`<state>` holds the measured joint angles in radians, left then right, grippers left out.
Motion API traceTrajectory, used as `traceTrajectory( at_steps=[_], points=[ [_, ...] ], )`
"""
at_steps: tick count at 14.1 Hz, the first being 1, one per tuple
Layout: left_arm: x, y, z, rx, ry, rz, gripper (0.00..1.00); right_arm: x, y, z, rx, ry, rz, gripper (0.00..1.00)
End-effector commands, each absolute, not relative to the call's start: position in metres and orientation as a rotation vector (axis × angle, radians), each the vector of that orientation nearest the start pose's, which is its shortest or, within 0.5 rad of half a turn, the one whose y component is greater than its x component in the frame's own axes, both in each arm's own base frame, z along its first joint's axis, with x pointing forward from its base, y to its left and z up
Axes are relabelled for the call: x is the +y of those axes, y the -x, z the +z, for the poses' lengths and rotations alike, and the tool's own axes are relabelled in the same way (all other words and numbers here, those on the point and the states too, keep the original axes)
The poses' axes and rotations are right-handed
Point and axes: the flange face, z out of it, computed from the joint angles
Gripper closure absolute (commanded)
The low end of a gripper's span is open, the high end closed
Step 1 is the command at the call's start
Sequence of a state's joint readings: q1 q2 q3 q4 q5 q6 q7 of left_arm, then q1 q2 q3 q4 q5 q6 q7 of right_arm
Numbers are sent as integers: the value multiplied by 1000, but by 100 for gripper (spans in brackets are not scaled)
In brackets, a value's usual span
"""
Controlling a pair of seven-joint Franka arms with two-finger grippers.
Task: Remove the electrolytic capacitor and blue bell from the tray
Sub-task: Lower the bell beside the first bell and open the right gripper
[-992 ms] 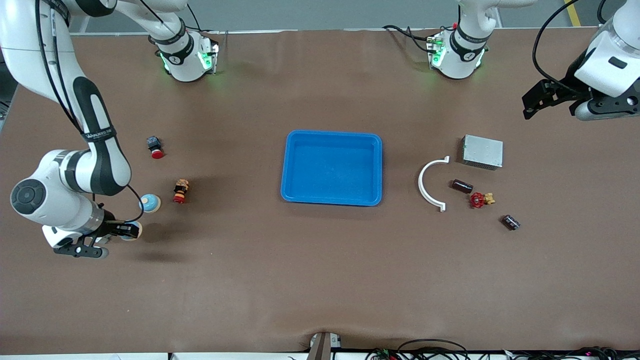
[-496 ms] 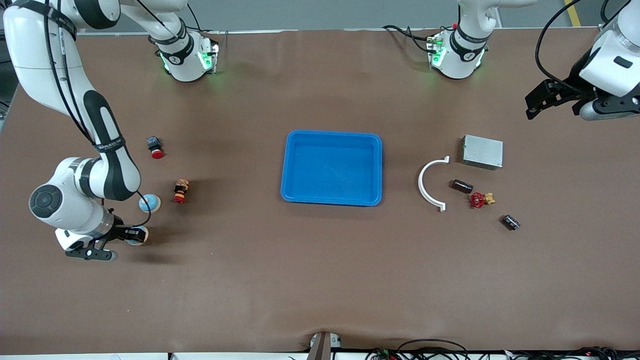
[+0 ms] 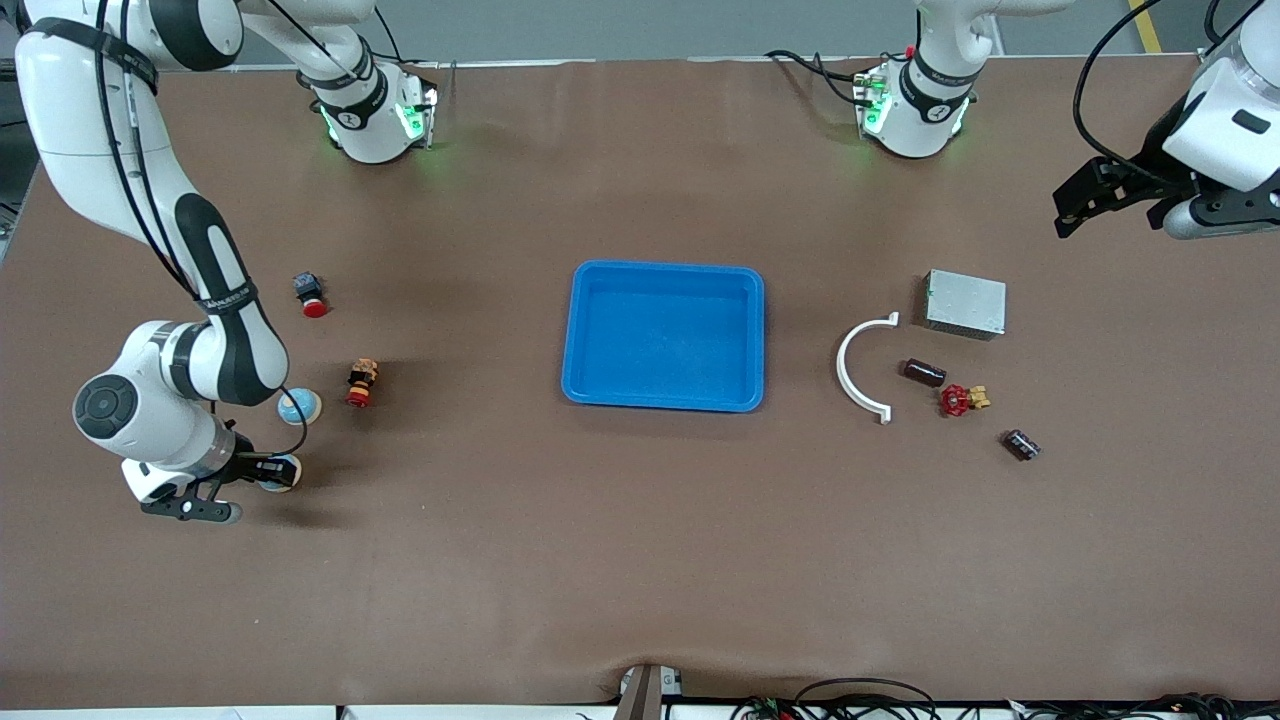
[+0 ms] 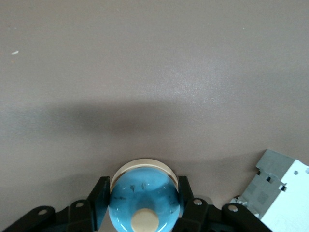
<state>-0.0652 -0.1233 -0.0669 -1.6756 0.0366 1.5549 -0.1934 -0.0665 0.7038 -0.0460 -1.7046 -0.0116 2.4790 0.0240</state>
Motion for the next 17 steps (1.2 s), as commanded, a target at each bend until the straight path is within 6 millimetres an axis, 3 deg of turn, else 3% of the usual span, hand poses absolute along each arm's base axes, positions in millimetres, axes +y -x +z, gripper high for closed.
traceTrajectory(
  at_steps=[1,2,3,4,12,14,17],
  points=[
    [-63,-506,647,-76,3101,-14,0,-80,-680,190,175,3172,-134,100],
    [-62,-506,647,-79,3101,-14,0,-86,-679,190,193,3172,-138,100],
    [-64,-506,647,-81,3101,-14,0,-87,-679,190,199,3170,-139,59],
    [-64,-506,647,-84,3101,-14,0,-88,-680,191,208,3169,-153,1],
    [-64,-506,647,-86,3100,-14,0,-84,-680,195,200,3167,-161,0],
    [-65,-506,647,-83,3102,-11,0,-81,-680,213,191,3172,-125,0],
    [-66,-506,647,-84,3100,-12,0,-75,-684,260,171,3181,-49,0]
  ],
)
